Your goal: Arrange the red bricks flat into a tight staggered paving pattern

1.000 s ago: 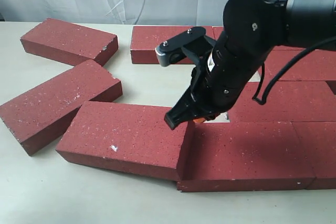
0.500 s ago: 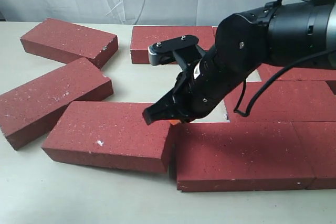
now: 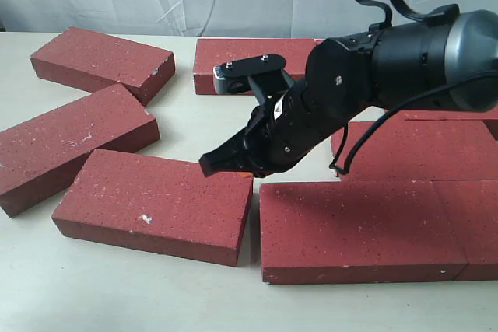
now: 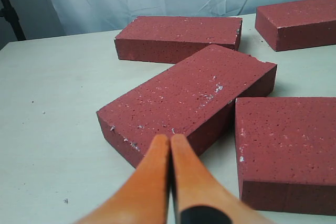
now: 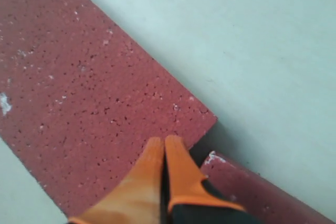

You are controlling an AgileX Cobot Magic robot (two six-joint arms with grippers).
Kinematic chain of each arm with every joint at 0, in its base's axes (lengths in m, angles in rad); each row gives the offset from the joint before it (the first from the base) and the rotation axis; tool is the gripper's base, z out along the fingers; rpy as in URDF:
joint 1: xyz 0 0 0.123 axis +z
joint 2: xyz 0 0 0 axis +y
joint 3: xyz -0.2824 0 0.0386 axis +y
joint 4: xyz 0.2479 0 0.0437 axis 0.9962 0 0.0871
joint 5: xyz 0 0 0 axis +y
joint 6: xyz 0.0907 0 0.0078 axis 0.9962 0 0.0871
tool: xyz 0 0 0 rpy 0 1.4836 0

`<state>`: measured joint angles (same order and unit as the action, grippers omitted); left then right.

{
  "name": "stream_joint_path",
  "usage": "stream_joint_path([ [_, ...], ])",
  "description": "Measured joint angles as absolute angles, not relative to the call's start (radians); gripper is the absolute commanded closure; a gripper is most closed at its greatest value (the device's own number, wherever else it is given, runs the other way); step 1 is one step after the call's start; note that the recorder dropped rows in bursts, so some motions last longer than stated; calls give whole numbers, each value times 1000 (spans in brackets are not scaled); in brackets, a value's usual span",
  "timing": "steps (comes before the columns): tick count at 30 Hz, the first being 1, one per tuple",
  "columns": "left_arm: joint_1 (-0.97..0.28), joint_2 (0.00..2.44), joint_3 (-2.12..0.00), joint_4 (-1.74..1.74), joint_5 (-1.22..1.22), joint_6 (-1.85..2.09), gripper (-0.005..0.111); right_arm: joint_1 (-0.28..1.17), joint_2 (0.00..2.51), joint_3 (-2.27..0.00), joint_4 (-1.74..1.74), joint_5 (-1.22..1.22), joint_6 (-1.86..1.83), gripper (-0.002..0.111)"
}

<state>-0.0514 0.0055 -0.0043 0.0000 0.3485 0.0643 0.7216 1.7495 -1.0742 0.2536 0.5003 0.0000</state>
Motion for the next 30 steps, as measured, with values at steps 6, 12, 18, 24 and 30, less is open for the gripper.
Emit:
stream_joint_path([
  [6,-51,5,-4,0,348,64,107,722,1695,-1074,255,491,0,109],
  [12,-51,5,-4,0,348,64,107,722,1678,-1074,255,527,0,109],
  [18,-51,5,-4,0,348,64,107,722,1678,-1074,255,561,0,109],
  [24,-51,5,-4,0,348,64,107,722,1678,-1074,255,565,0,109],
  [30,-51,5,-4,0,348,64,107,722,1678,-1074,255,578,0,109],
])
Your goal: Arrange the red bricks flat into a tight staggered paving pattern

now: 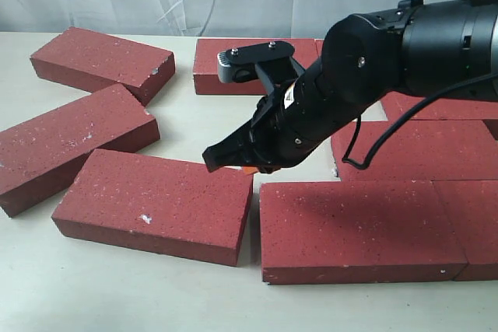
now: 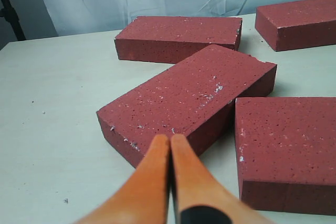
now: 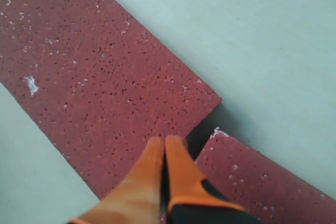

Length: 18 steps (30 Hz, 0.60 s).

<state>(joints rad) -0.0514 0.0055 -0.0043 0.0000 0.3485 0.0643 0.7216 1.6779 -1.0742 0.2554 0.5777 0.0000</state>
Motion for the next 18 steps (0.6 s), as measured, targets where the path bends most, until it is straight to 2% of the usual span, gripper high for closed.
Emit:
stream_joint_path([
  [10,-51,5,-4,153,343,67,107,722,1678,-1074,257,560,0,109],
  [18,-51,5,-4,163,196,67,107,722,1678,-1074,263,560,0,109],
])
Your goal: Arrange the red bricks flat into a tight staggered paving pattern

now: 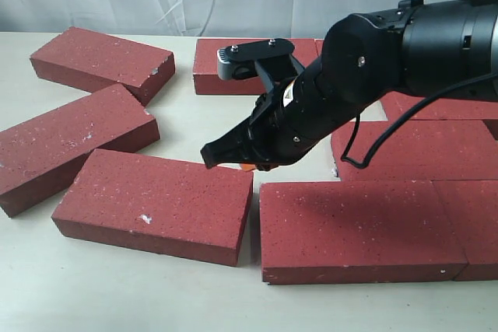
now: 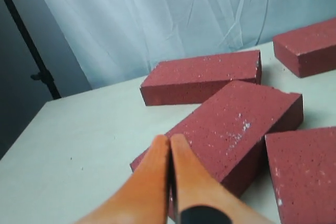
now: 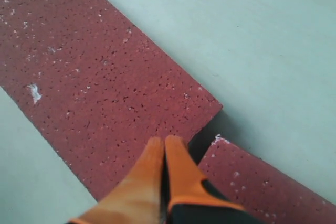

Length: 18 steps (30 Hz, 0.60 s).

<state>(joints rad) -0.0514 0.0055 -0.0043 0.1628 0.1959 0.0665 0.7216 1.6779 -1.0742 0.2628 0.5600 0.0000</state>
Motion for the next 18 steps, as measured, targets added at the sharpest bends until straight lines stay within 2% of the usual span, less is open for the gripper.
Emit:
stream_joint_path([
  [11,-51,5,-4,289,-93,67,107,722,1678,-1074,269,560,0,109],
  [18,-51,5,-4,395,-143,67,107,722,1678,-1074,271,562,0,109],
])
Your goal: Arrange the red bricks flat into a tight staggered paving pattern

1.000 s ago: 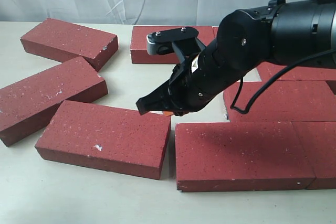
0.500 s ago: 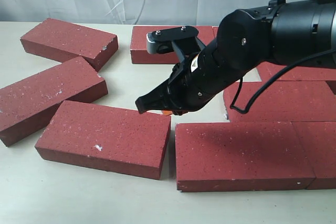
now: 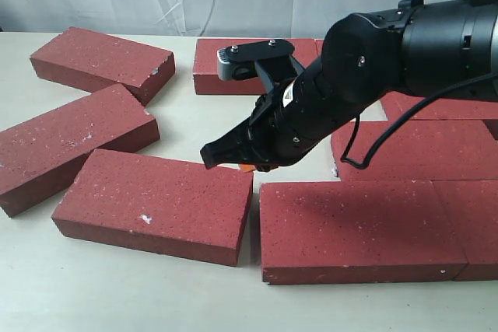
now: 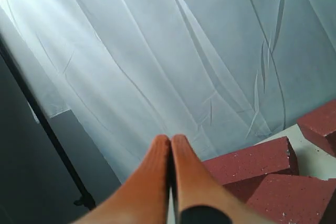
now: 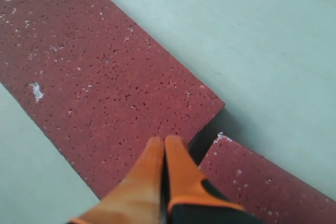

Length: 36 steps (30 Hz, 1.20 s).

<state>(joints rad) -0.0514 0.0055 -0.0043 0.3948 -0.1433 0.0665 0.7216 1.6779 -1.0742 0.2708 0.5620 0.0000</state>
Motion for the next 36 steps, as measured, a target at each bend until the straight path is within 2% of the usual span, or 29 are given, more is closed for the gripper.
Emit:
stream_joint_path([
  [5,-51,5,-4,392,-147,67,107,722,1678,-1074,271,566,0,109],
  [11,-51,5,-4,178,-156,-23,107,722,1678,-1074,271,568,0,109],
  [20,-51,5,-4,184,-158,-25,107,722,1678,-1074,271,570,0,109],
  [26,-51,5,-22,51,-10,-23,107,722,1678,-1074,271,570,0,109],
  [36,-51,176,-250,30,311,-23,107,722,1678,-1074,271,572,0,109],
])
